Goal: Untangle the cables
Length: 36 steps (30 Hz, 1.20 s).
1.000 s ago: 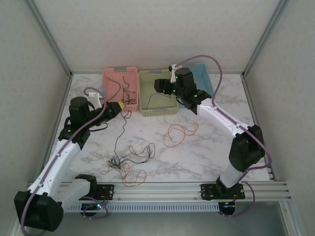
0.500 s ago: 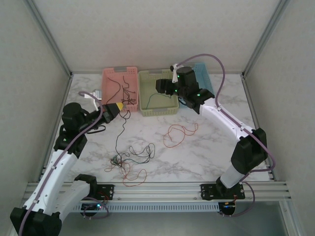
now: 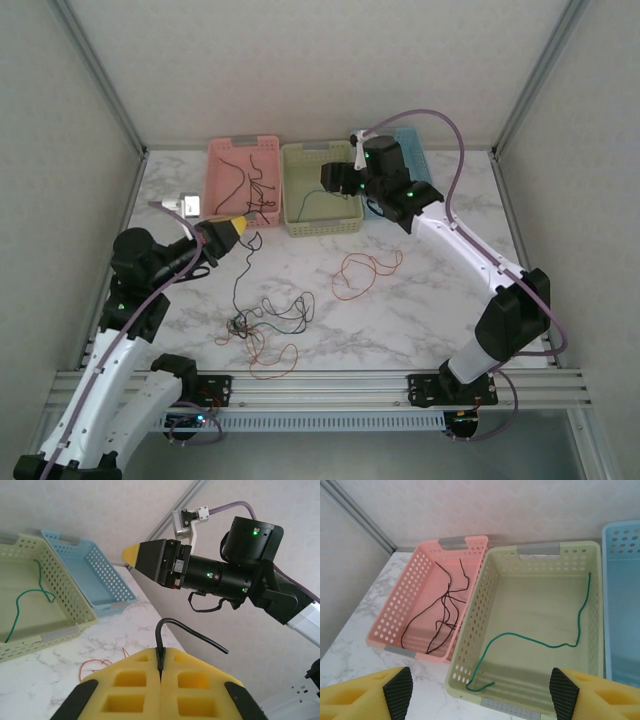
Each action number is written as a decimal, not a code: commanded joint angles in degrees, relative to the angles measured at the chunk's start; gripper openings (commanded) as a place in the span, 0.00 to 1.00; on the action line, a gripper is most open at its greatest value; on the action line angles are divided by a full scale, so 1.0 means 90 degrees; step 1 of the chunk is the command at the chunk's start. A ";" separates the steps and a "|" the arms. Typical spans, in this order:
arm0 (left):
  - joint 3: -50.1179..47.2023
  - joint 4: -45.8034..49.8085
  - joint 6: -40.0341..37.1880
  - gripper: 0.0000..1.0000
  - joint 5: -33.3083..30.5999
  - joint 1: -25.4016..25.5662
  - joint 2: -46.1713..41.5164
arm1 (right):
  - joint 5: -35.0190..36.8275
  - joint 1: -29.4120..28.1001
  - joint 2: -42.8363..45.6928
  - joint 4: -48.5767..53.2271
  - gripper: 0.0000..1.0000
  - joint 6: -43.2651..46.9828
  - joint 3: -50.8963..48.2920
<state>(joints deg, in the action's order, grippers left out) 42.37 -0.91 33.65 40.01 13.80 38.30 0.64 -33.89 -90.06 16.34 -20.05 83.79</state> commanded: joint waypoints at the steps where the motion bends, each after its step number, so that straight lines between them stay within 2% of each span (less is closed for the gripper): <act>1: -0.0077 -0.0313 -0.0126 0.00 -0.0035 0.0058 -0.0089 | 0.0248 0.0045 0.0274 -0.0186 0.75 0.0132 -0.0287; 6: -0.0078 -0.0174 -0.0110 0.00 -0.0184 0.0061 0.0013 | 0.0309 0.0041 0.0365 0.0150 0.75 0.0019 -0.0190; 9: 0.0138 0.0654 -0.0388 0.00 -0.0773 0.0058 0.0015 | 0.0358 0.0040 0.0457 0.0782 0.75 -0.0040 0.0018; 14: 0.0280 0.1126 -0.0396 0.00 -0.0985 0.0058 0.0243 | 0.0137 0.0039 0.0740 0.1778 0.72 -0.0122 -0.0015; 17: 0.0378 0.1343 -0.0373 0.00 -0.1152 0.0058 0.0517 | -0.0099 0.0036 0.0819 0.2311 0.70 -0.0325 -0.0288; 20: 0.0521 0.1475 -0.0392 0.00 -0.1245 0.0057 0.0825 | -0.0568 0.0034 0.0960 0.2261 0.69 -0.0609 -0.0957; 22: 0.0624 0.1552 -0.0370 0.00 -0.1347 0.0058 0.1066 | -0.0468 0.0029 0.0924 0.2380 0.69 -0.0853 -0.1308; 24: 0.0731 0.1677 -0.0389 0.00 -0.1527 0.0058 0.1352 | -0.0659 0.0035 0.0757 0.2397 0.70 -0.0819 -0.1568; 29: 0.0884 0.1383 -0.0295 0.00 -0.1876 0.0058 0.1943 | -0.0392 0.0031 -0.0111 0.2461 0.72 -0.0767 -0.1870; 36: 0.1216 0.0847 -0.0463 0.00 -0.2263 0.0087 0.2886 | -0.0776 -0.0060 -0.1214 0.1794 0.71 -0.1054 -0.1842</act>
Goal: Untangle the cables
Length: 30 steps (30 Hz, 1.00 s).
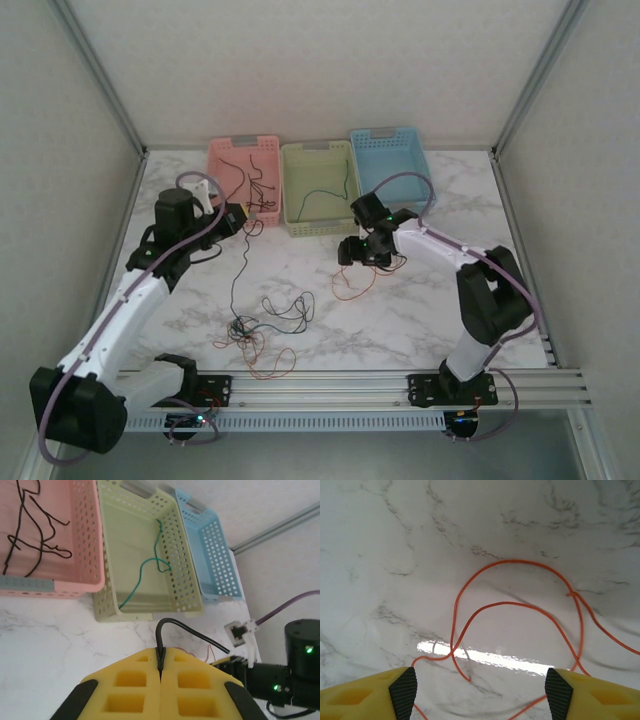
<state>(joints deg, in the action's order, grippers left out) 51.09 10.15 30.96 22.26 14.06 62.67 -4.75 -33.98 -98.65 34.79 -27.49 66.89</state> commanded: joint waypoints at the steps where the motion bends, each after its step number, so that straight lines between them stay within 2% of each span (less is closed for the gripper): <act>1: 0.0246 -0.0386 -0.0173 0.00 -0.0391 0.0054 0.0268 | -0.0180 -0.0081 -0.0376 -0.0296 0.71 -0.0283 0.0056; 6: 0.0303 -0.0542 -0.0187 0.00 -0.0369 0.0080 0.0558 | -0.0189 -0.0170 -0.0995 -0.0355 0.68 -0.0423 0.0195; 10: 0.0252 -0.0448 -0.0302 0.00 -0.0417 0.0107 0.0426 | -0.0098 -0.0229 -0.1152 -0.0435 0.58 -0.0470 0.0234; 14: 0.0161 -0.0279 -0.0313 0.00 -0.0386 0.0136 0.0353 | -0.0029 -0.0230 -0.1213 -0.0418 0.31 -0.0472 0.0259; 19: 0.0096 -0.0249 -0.0297 0.00 -0.0374 0.0195 0.0317 | 0.0395 -0.0225 -0.0618 -0.0348 0.02 -0.0373 0.0210; 24: 0.0085 -0.0215 -0.0269 0.00 -0.0398 0.0222 0.0334 | 0.0600 0.0003 0.0222 -0.0090 0.00 -0.0173 0.0443; 30: 0.0180 -0.0181 -0.0197 0.00 -0.0529 0.0224 0.0428 | 0.0636 0.0667 0.0954 0.0224 0.00 0.0235 0.1291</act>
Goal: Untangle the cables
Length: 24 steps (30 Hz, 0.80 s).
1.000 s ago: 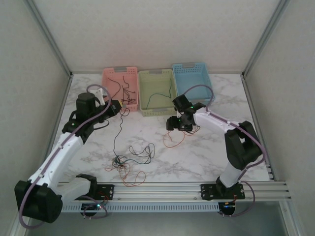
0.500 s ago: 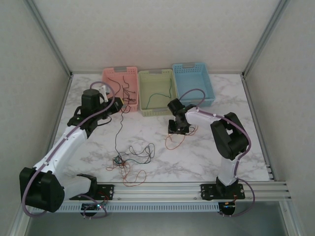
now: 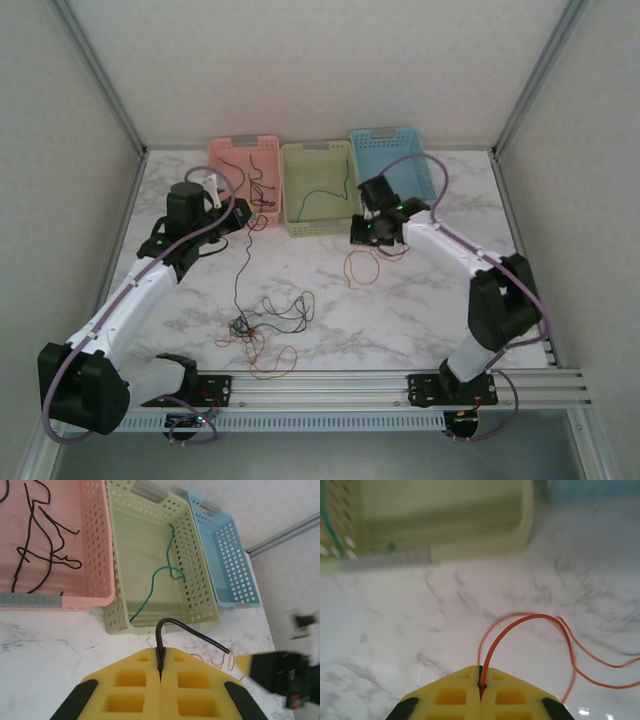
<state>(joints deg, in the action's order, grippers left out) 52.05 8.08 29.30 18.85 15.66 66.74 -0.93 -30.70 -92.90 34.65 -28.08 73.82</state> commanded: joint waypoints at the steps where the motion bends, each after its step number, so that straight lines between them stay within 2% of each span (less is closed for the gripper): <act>1: 0.0149 0.0050 -0.0013 0.00 -0.0149 0.0047 0.0010 | 0.0220 0.0448 0.0340 0.0281 0.00 0.0374 0.0760; 6: 0.0821 0.0077 -0.0013 0.00 -0.0206 0.0047 0.0257 | 0.0103 0.1112 0.0082 0.0475 0.00 0.0478 0.2207; 12: 0.1517 0.0158 0.0018 0.00 -0.0257 0.0047 0.0392 | 0.0074 0.1454 -0.0656 0.0654 0.00 0.0506 0.4057; 18: 0.1952 0.0438 -0.0048 0.00 -0.0206 0.0047 0.0362 | 0.0042 0.1781 -0.1956 0.0883 0.00 0.0388 0.5630; 24: 0.1805 0.0652 -0.0118 0.00 -0.0181 0.0047 0.0253 | -0.0175 0.2178 -0.3475 0.1171 0.00 0.0120 0.7079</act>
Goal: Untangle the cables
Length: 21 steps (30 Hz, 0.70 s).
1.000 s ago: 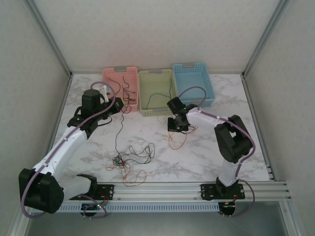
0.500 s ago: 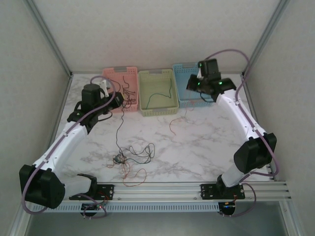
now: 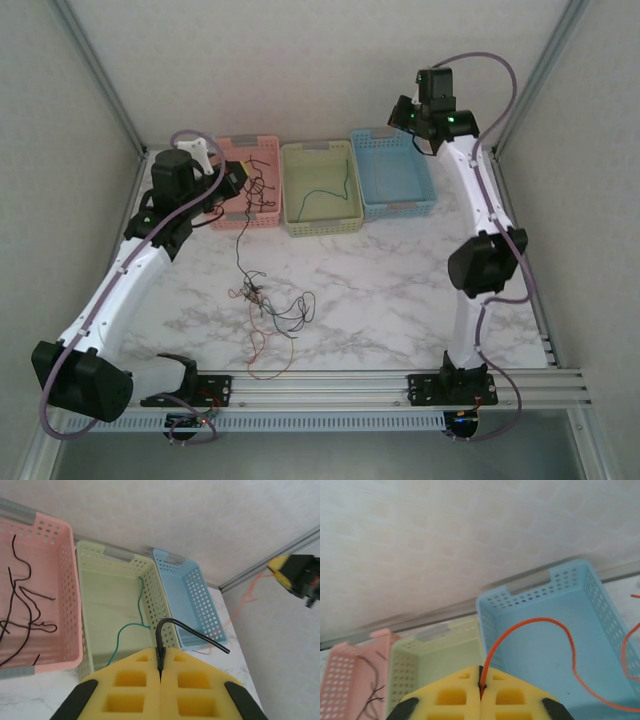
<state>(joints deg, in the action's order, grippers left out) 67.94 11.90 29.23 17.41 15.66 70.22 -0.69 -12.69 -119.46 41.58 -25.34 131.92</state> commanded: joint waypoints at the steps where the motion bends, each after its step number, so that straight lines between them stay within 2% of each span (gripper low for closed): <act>1: 0.0013 0.0286 -0.0123 0.00 -0.0010 0.0046 -0.0145 | -0.0325 0.0240 -0.0790 0.0562 0.00 -0.0260 0.1052; 4: -0.0091 0.0374 -0.0182 0.00 -0.0032 0.0046 -0.0164 | -0.0662 0.0311 -0.1303 0.0899 0.00 -0.0392 0.2257; 7: -0.0235 0.0399 -0.0205 0.00 -0.0047 0.0047 -0.0164 | -0.1069 0.0318 -0.1355 0.0720 0.00 -0.0457 0.3018; 14: -0.0469 0.0436 -0.0273 0.00 -0.0062 0.0047 -0.0209 | -0.1422 0.0325 -0.0525 -0.0827 0.00 -0.0534 0.2467; 21: -0.0469 0.0493 -0.0342 0.00 -0.0051 0.0045 -0.0205 | -0.0946 0.0350 -0.0740 -0.1341 0.00 -0.0401 0.2889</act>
<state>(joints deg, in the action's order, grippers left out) 63.83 15.73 27.31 17.39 15.66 69.65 -10.46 -9.63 -124.40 32.75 -29.36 156.14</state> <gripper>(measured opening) 0.049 0.040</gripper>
